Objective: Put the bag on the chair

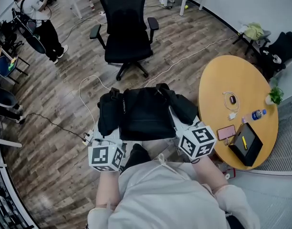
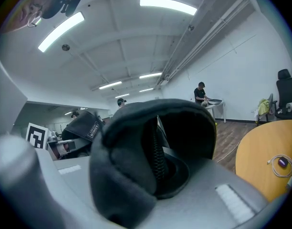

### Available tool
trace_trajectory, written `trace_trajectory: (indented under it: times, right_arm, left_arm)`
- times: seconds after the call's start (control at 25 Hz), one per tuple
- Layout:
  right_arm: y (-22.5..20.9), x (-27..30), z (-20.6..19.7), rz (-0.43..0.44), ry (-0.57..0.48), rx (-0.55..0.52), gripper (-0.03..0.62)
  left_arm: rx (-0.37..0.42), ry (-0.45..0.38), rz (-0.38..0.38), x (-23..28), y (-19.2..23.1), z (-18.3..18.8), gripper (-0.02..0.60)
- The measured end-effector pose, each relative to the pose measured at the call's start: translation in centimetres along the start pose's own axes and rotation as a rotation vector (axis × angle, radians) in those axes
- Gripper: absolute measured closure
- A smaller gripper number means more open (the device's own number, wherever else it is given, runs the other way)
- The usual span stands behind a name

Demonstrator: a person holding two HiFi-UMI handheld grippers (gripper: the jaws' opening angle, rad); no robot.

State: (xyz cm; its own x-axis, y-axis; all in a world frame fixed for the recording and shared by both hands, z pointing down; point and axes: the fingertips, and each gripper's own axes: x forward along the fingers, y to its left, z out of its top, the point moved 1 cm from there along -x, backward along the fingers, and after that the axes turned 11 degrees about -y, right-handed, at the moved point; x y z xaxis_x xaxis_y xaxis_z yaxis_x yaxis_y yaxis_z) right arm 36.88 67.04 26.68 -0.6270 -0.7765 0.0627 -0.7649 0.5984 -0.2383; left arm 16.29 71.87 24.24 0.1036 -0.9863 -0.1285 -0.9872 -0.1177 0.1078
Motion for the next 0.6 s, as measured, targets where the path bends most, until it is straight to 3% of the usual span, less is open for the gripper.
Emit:
trace_trajectory:
  times: [0.6]
  right_arm:
    - [0.1,18.9,1.9,-0.049,-0.002,-0.012,0.566]
  left_arm:
    - [-0.009,0.004,-0.065,14.9,13.6,0.1,0.552]
